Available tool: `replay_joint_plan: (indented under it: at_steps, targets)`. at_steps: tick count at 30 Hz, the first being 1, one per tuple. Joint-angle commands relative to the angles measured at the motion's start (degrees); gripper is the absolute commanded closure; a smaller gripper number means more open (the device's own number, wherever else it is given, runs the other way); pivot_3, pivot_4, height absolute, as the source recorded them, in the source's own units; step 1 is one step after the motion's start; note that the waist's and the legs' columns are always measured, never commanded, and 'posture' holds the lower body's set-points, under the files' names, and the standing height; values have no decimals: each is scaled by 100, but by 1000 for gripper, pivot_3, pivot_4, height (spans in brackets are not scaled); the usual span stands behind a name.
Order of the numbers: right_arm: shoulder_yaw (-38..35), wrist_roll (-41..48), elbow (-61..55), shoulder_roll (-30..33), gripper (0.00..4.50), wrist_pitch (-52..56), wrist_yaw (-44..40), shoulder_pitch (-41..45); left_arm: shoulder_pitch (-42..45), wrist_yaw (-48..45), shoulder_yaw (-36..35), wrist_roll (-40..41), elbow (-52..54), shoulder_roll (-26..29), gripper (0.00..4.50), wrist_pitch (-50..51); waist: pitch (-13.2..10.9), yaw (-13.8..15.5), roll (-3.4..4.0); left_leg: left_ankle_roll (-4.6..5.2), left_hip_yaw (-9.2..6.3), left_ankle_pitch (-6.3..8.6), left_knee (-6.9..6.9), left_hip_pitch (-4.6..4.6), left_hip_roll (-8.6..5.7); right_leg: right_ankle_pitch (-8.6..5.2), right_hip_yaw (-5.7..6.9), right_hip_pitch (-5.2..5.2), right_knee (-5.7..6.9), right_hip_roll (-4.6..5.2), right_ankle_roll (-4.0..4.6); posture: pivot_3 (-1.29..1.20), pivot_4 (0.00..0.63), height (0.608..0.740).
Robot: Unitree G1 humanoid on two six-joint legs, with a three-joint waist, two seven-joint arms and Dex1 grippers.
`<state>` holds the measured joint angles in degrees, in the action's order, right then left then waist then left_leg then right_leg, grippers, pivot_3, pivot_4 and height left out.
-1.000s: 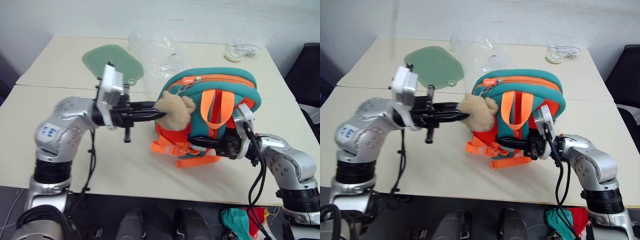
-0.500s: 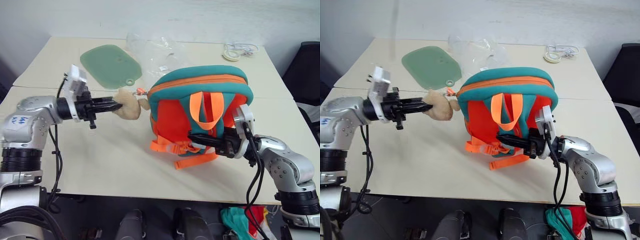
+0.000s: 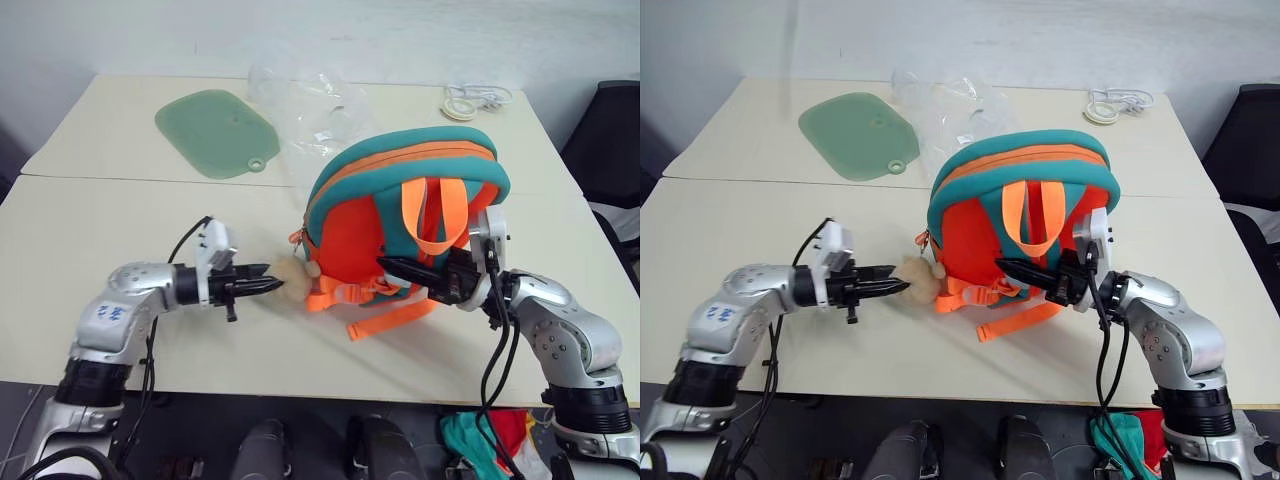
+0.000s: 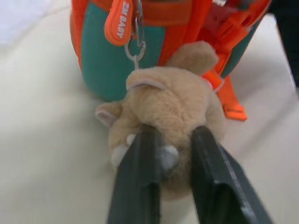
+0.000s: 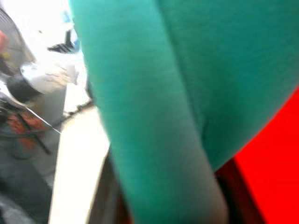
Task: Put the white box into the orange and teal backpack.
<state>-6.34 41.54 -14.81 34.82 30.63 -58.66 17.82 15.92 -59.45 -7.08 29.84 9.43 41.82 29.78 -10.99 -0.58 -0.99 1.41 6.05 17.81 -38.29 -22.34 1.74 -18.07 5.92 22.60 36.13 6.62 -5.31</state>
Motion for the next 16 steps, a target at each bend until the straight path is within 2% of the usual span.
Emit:
replay_joint_plan:
  at_steps: [1, 4, 7, 8, 10, 12, 16]
  targets:
    - [-317, -521, 215, 514, 2058, -872, -575, -289, -1091, -387, -1212, 187, 653, 545, 2150, -305, 0, -19, 0, -1, -1, 0, 10, 4, 0, 0, 1, -4, -11, 0, 0, 0, 150, 740]
    - [-539, -842, 633, 1118, 1029, -1463, -1240, -721, -2120, -551, -1968, 125, 959, 734, 1230, -574, -2, 18, 3, 2, 4, 2, 16, 3, -3, 0, 2, -4, -23, 3, 0, 0, 150, 740]
    - [-838, -1196, 1284, 1553, 0, -2265, -1718, -1146, -3005, -472, -2393, -360, 1030, 694, 223, -1130, -2, 93, 3, 15, -1, 10, 9, 8, -8, 0, 8, -17, -49, 11, 0, 0, 150, 740]
    - [-891, -1276, 1437, 1604, 0, -2500, -1792, -1188, -3143, -440, -2458, -436, 1030, 665, 46, -1278, -2, 97, 3, 18, 1, 13, 8, 10, -10, 0, 7, -17, -48, 15, 0, 0, 150, 740]
    - [-1132, -1430, 1871, 1609, 0, -3241, -1852, -1135, -3488, -400, -2695, -607, 956, 531, 46, -1727, -2, 71, 4, 16, 1, 15, 8, 17, -7, 9, 6, -19, -47, 16, 12, 0, 150, 740]
    - [-1325, -1385, 2218, 1653, 0, -3379, -1872, -1086, -3667, -264, -2848, -679, 867, 424, 46, -1878, -1, 49, 6, 15, 3, 14, 12, 19, -2, 14, 5, -17, -46, 15, 19, 0, 150, 740]
    - [-1338, -1612, 2635, 1658, 0, -4100, -2071, -1140, -3585, 83, -2767, -611, 905, 182, 46, -1978, 0, 41, 13, 1, 2, 12, 21, 24, 4, 9, 6, -13, -40, 11, 27, 0, 150, 740]
